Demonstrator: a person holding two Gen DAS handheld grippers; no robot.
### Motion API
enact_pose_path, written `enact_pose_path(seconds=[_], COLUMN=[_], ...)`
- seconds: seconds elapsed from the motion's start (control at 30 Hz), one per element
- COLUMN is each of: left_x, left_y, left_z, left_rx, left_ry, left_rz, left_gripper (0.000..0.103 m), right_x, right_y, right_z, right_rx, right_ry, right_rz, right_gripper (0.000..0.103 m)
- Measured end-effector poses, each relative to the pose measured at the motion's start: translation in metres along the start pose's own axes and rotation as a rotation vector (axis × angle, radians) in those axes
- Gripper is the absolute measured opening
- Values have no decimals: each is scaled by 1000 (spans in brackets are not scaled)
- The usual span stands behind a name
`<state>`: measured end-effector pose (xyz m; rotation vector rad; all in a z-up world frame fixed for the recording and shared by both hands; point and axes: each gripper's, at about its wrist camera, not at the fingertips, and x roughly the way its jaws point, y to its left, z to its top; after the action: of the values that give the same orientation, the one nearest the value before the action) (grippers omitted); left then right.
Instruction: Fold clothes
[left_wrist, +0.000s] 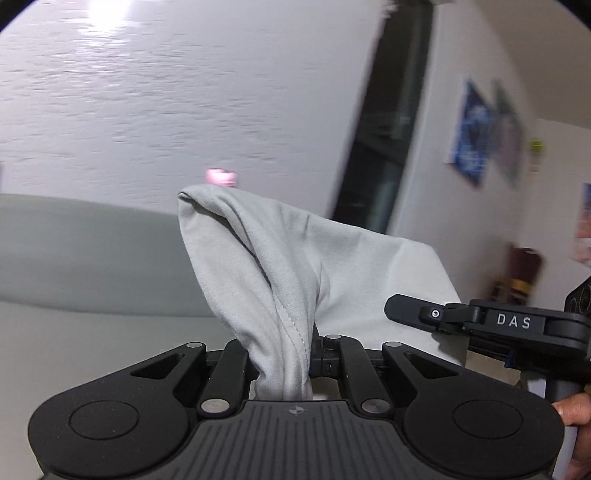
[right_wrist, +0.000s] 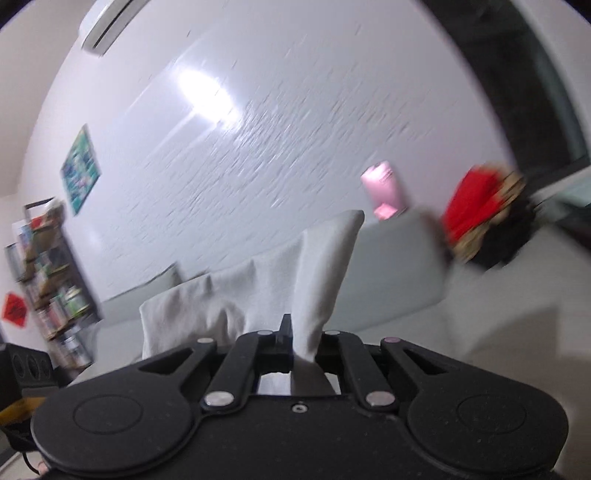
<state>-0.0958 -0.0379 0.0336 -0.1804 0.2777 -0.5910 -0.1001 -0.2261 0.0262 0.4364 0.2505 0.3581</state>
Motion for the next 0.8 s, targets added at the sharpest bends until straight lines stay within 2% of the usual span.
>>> enact_pose_path(seconds=[0.13,0.2,0.4,0.6,0.8], left_x=[35,59,139,215,325], left_y=[-34,-47,-71,-74,-57], left_z=[2,-2,-21,-40,-58], left_rx=[4,-4,-15,13,-31], left_ry=[21,62,200,318,466], left_rz=[-93,-124,-118,-88,-106], left_gripper=[8,8,8,8,9], right_x=[-43,-56,-60,-22,30], right_y=[-18,-34,-109,-197,-286], right_z=[18,24,31,37,46], right_rx=[1,18,135,152,267], right_ry=[-58,-67,-26,32,108], right_rz=[-111,-157,-248,-341,-430], right_gripper=[5,5,5,5,5])
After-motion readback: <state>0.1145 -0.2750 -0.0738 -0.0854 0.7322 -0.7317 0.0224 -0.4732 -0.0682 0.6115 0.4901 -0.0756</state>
